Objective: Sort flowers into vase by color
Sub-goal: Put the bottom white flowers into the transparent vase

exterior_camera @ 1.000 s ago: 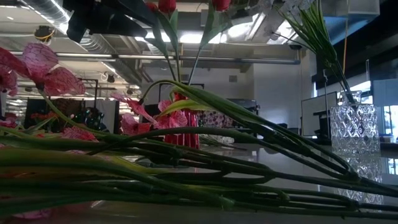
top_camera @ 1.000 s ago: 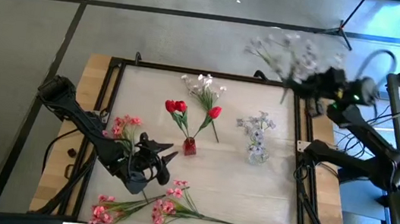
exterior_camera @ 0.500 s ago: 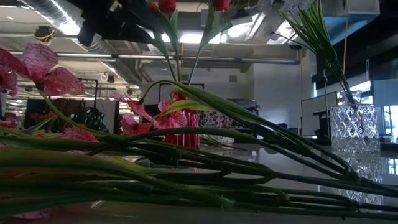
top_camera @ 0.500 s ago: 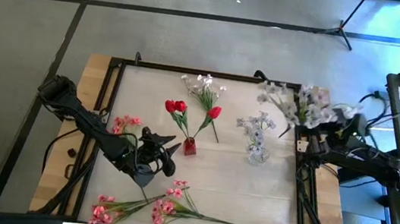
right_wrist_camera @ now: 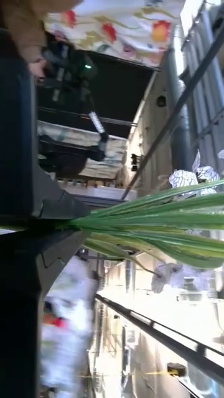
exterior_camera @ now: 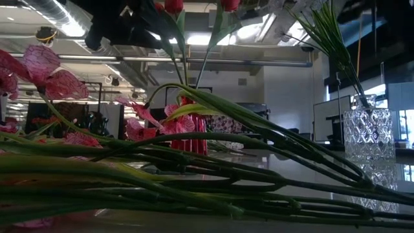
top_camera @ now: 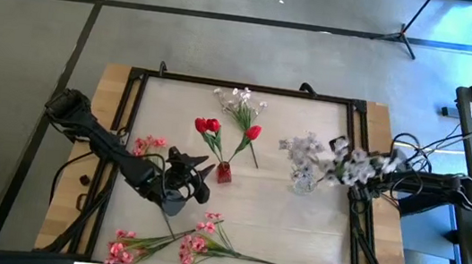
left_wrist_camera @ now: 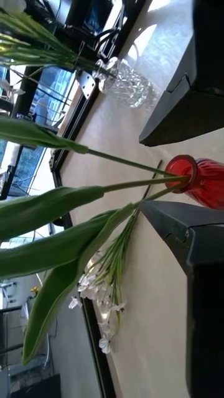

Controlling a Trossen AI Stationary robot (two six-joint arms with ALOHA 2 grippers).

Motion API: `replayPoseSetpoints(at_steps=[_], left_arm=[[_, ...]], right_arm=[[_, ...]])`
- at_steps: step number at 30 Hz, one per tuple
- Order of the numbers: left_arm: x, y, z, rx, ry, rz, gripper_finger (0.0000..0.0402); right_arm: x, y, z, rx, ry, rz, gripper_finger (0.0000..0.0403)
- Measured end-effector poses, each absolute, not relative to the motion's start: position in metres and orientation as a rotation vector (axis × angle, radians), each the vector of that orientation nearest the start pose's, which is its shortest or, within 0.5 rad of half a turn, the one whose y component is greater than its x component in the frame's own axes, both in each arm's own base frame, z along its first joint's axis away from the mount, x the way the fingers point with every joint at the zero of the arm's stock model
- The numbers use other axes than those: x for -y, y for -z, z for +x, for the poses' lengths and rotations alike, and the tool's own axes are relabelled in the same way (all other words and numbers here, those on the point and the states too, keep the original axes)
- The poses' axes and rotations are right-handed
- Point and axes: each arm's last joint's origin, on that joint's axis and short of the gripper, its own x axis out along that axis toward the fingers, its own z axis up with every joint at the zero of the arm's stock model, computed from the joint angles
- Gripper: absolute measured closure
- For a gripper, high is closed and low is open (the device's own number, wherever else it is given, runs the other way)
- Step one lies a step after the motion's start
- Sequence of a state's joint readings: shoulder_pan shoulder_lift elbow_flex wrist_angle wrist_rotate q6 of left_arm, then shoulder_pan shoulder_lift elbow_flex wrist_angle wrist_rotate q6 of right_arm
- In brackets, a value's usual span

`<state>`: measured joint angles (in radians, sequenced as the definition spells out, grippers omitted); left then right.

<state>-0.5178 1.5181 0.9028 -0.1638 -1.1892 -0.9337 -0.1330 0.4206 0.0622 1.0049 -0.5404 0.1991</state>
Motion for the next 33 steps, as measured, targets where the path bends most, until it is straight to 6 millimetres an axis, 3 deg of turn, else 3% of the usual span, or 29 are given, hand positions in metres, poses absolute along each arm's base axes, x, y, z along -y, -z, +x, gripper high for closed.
replayPoseSetpoints(at_steps=[2, 19, 24, 33], left_arm=[[0.122, -0.22, 0.272, -0.175, -0.8, -0.286, 0.025], [0.116, -0.219, 0.274, -0.167, -0.819, -0.306, 0.025], [0.12, -0.224, 0.278, -0.149, -0.79, -0.294, 0.025], [0.144, -0.261, 0.289, -0.047, -0.535, -0.133, 0.025]], right_arm=[[-0.002, -0.226, 0.104, 0.561, -0.448, -0.038, 0.0396], [0.0, -0.21, 0.112, 0.432, -0.368, -0.093, 0.0397], [0.0, -0.224, 0.106, 0.558, -0.354, -0.055, 0.0396], [-0.002, -0.27, 0.102, 0.627, -0.469, 0.024, 0.0397]])
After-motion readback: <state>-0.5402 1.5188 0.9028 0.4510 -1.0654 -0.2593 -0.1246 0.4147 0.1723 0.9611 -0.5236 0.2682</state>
